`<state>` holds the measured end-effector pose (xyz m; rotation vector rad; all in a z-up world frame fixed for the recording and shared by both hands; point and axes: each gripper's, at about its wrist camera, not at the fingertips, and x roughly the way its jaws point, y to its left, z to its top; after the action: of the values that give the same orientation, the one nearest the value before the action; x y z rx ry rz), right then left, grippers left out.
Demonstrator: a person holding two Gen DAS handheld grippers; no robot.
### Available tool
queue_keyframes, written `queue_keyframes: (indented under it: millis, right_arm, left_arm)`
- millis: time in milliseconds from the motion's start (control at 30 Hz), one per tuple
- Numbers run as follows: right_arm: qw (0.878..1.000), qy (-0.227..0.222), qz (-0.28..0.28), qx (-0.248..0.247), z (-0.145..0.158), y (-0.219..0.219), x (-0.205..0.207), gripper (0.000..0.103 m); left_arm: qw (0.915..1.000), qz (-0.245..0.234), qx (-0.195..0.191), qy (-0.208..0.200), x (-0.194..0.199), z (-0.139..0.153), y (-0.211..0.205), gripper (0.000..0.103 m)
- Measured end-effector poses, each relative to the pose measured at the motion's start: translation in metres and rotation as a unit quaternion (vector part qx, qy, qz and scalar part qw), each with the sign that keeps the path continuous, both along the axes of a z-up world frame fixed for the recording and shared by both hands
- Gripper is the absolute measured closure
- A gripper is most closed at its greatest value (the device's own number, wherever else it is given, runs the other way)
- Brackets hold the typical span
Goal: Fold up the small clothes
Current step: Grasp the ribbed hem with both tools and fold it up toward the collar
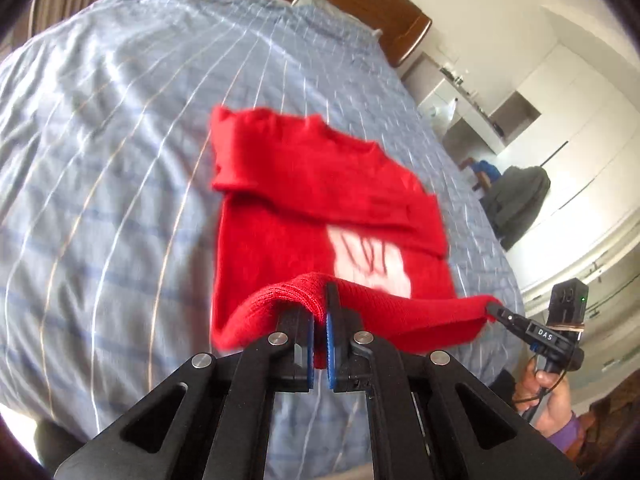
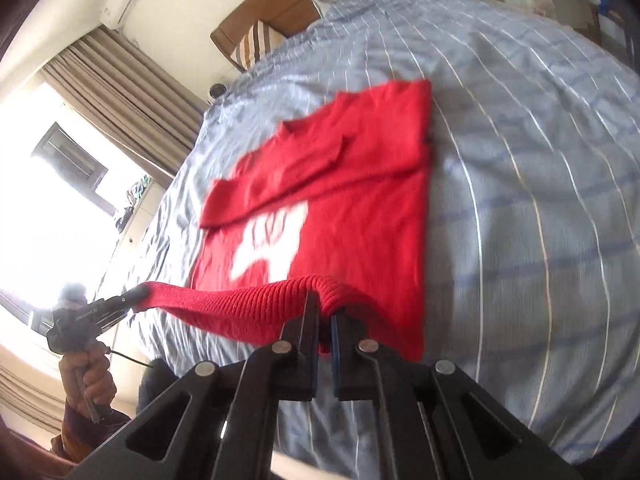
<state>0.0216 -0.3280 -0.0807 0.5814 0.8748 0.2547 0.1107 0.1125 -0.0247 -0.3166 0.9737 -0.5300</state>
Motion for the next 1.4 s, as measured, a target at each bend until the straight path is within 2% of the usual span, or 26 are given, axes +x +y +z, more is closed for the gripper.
queue_keyframes:
  millis: [67,200,333,367,433,500,533,567,600,633,667,733,833,867,933,1000,1033,1067,1133,1200,1267,1333,1400]
  right_arm:
    - [1.0,-0.019,0.0,-0.018,0.008,-0.009,0.046,0.098]
    - [1.0,-0.022,-0.006,-0.021,0.006,-0.026,0.146,0.098]
    - [0.999,-0.009,-0.03,-0.012,-0.013,-0.049,0.224,0.098]
    - [0.999,-0.007,-0.039,0.001,-0.021,-0.055,0.238,0.098]
    - [0.998,-0.001,-0.051,0.023,-0.036,-0.064,0.261,0.094]
    - [0.997,0.004,-0.077,0.028,-0.045,-0.073,0.273,0.073]
    - [0.996,-0.001,-0.087,0.033,-0.045,-0.078,0.275,0.071]
    - [0.995,-0.01,-0.093,0.038,-0.042,-0.082,0.274,0.071]
    - [0.995,-0.02,-0.092,0.04,-0.037,-0.085,0.271,0.071]
    - [0.995,-0.028,-0.086,0.032,-0.029,-0.086,0.267,0.071]
    - [0.997,-0.035,-0.073,0.015,-0.021,-0.082,0.263,0.071]
    - [0.998,-0.044,-0.026,-0.021,-0.006,-0.065,0.257,0.071]
    - [0.996,-0.041,0.063,-0.051,-0.003,-0.028,0.24,0.064]
    - [0.994,-0.033,0.089,-0.055,-0.008,-0.015,0.236,0.061]
    - [0.989,-0.009,0.128,-0.068,-0.026,0.002,0.223,0.061]
    - [0.986,0.022,0.132,-0.103,-0.046,0.005,0.211,0.061]
    - [0.985,0.034,0.124,-0.114,-0.054,-0.002,0.205,0.064]
    - [0.985,0.039,0.112,-0.122,-0.056,-0.011,0.197,0.067]
    - [0.985,0.034,0.085,-0.148,-0.044,-0.021,0.178,0.066]
    - [0.984,0.005,0.084,-0.16,-0.023,-0.017,0.163,0.058]
    - [0.984,-0.014,0.099,-0.151,-0.011,-0.003,0.156,0.055]
    - [0.984,-0.005,0.117,-0.132,-0.017,0.012,0.156,0.055]
    - [0.984,0.036,0.128,-0.122,-0.039,0.021,0.157,0.055]
  left_arm:
    - [1.0,0.003,0.005,-0.006,0.05,0.0,-0.027,0.101]
    - [0.9991,0.025,0.035,0.006,0.142,-0.018,-0.069,0.101]
    - [0.9966,0.047,0.065,0.017,0.206,-0.041,-0.089,0.1]
    - [0.9963,0.048,0.066,0.024,0.218,-0.048,-0.092,0.097]
    - [0.9952,0.054,0.065,0.049,0.242,-0.061,-0.096,0.092]
    - [0.9935,0.061,0.053,0.08,0.257,-0.069,-0.092,0.085]
    - [0.9932,0.066,0.046,0.085,0.26,-0.069,-0.088,0.078]
    - [0.9932,0.072,0.046,0.079,0.259,-0.065,-0.084,0.056]
    - [0.9928,0.083,0.058,0.065,0.257,-0.057,-0.08,0.042]
    - [0.9923,0.094,0.07,0.041,0.253,-0.049,-0.076,0.02]
    - [0.9912,0.103,0.081,0.018,0.248,-0.042,-0.072,0.013]
    - [0.991,0.102,0.086,-0.002,0.242,-0.033,-0.068,0.013]
    - [0.9963,0.05,0.069,0.003,0.227,-0.037,-0.079,0.013]
    - [0.9963,0.026,0.082,0.003,0.216,-0.042,-0.088,0.012]
    - [0.9903,-0.015,0.138,0.004,0.196,-0.059,-0.105,0.012]
    - [0.9757,-0.023,0.218,0.004,0.177,-0.079,-0.108,0.014]
    - [0.972,-0.016,0.234,0.006,0.169,-0.083,-0.101,0.016]
    - [0.9739,-0.003,0.227,0.007,0.162,-0.082,-0.09,0.016]
    - [0.9802,0.028,0.196,0.005,0.149,-0.069,-0.074,0.015]
    - [0.9854,0.03,0.167,-0.008,0.138,-0.057,-0.075,0.011]
    - [0.9872,0.016,0.158,-0.016,0.128,-0.054,-0.091,0.007]
    - [0.9835,-0.008,0.181,-0.009,0.122,-0.067,-0.113,0.006]
    - [0.9691,-0.013,0.246,-0.002,0.114,-0.087,-0.126,0.007]
